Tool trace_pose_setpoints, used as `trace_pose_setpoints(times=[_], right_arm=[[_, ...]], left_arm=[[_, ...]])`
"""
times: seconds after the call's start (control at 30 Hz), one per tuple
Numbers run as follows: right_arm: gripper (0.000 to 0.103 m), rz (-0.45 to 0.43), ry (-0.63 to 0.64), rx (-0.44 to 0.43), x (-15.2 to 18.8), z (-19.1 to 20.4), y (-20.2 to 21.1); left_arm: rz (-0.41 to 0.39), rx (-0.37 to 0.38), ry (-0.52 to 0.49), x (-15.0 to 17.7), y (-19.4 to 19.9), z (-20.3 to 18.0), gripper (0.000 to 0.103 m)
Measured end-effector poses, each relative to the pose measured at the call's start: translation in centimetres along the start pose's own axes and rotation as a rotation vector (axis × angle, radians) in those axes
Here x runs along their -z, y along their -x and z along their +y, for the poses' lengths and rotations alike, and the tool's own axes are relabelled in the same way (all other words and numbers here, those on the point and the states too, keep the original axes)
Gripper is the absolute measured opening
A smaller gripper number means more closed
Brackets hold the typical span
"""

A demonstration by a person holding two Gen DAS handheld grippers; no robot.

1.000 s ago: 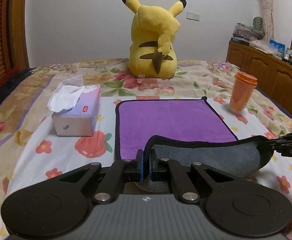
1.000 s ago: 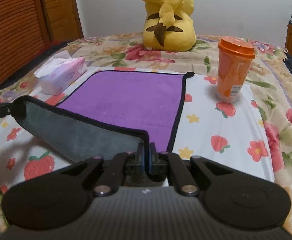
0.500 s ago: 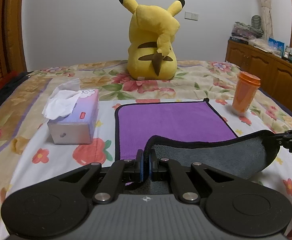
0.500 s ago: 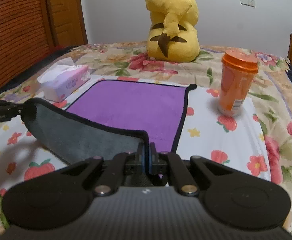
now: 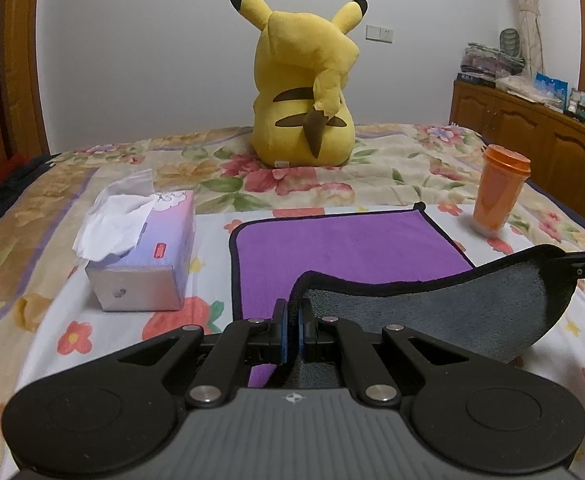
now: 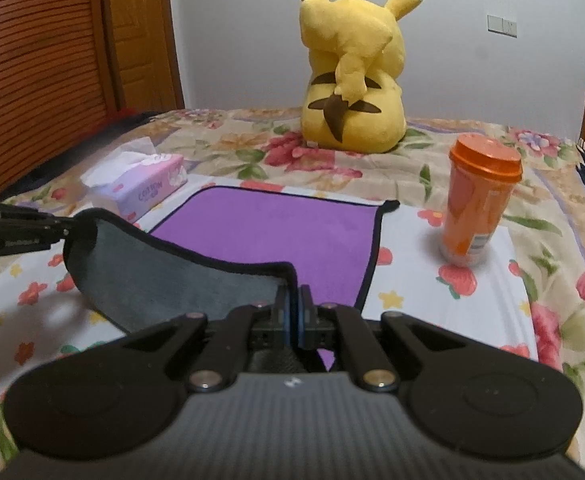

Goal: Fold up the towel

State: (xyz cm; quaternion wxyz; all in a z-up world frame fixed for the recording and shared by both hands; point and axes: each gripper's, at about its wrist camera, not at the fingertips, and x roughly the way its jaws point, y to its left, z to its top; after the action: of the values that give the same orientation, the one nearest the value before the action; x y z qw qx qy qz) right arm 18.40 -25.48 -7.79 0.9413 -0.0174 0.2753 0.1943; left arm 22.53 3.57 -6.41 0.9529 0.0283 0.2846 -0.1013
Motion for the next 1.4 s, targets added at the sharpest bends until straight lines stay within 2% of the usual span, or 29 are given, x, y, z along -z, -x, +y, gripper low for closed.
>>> trace_pose_setpoints(times=[0.8,1.1,1.4], right_arm=[[0.004,0.05,0.081,0.049,0.3,-1.2,-5.0],[0.004,-0.011,0.095,0.041,-0.9,-1.0,-4.8],[0.004,-0.057,0.1,0.042,-3.2,-1.7,-4.6]], left_arm=[[0.03,0.012,-0.032,-0.4,-3.9,0.9,0.008],[-0.006,0.033,0.002,-1.6,-3.1,1.5,0.008],[-0.043,0.041,-0.018,-3.9,-3.3,1.2,0.008]])
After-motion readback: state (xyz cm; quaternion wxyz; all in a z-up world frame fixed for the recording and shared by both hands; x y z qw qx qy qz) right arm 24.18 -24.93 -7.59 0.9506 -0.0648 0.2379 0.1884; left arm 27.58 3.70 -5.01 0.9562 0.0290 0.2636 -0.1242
